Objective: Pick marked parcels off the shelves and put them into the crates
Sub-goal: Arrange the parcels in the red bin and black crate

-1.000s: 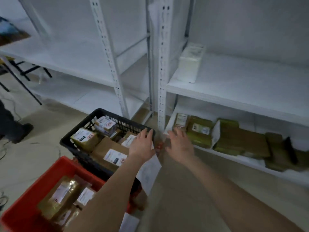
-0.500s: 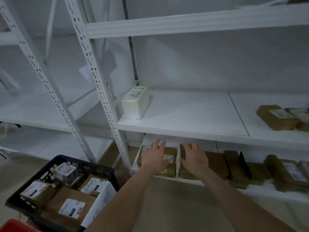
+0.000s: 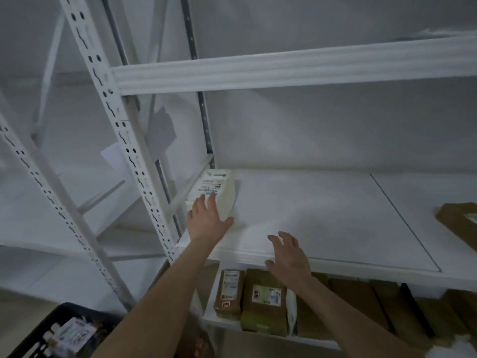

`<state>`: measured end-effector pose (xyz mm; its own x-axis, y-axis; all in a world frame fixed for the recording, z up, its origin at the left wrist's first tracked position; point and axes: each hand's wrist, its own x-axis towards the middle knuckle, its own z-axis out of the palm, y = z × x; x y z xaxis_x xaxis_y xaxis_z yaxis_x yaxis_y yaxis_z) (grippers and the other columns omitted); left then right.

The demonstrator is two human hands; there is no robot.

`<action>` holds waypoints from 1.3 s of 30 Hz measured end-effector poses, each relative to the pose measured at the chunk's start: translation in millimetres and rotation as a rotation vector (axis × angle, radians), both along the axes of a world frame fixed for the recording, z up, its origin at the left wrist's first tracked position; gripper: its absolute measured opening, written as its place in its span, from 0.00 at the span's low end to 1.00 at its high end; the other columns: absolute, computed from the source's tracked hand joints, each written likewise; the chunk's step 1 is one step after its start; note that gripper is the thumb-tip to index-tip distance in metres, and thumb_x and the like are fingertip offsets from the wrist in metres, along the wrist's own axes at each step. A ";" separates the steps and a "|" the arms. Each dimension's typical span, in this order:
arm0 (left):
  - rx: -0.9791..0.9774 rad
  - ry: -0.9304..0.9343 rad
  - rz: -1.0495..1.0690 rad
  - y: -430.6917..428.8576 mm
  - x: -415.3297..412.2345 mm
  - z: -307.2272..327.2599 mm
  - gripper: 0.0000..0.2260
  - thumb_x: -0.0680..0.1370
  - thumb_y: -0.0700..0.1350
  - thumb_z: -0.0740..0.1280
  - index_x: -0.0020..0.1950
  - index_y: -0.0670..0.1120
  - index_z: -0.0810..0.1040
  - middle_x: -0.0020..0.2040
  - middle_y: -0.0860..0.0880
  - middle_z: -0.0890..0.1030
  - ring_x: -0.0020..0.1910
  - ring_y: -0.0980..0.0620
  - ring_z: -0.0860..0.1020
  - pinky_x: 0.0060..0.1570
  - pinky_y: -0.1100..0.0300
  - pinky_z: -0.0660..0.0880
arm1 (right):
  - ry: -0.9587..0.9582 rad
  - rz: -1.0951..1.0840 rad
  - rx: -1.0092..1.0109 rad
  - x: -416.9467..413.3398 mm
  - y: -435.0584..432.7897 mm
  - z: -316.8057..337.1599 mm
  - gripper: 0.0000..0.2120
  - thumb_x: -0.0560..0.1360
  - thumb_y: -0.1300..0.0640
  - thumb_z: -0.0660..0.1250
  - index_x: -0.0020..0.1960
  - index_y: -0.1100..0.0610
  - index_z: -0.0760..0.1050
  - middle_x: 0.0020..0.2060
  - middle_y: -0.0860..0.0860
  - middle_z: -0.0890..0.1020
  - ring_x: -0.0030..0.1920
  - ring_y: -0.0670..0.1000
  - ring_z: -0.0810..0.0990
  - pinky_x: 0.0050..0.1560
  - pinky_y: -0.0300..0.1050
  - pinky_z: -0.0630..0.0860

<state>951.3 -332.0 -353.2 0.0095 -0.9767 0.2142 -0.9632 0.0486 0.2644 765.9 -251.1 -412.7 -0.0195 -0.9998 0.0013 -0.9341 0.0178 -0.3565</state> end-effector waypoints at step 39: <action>0.015 -0.194 -0.905 201.1 -355.7 -32.2 0.26 0.78 0.52 0.63 0.74 0.51 0.61 0.77 0.46 0.57 0.76 0.47 0.54 0.73 0.52 0.56 | -0.007 -0.726 -0.059 -265.0 228.4 36.6 0.28 0.78 0.50 0.63 0.74 0.51 0.57 0.74 0.55 0.58 0.74 0.57 0.57 0.69 0.52 0.63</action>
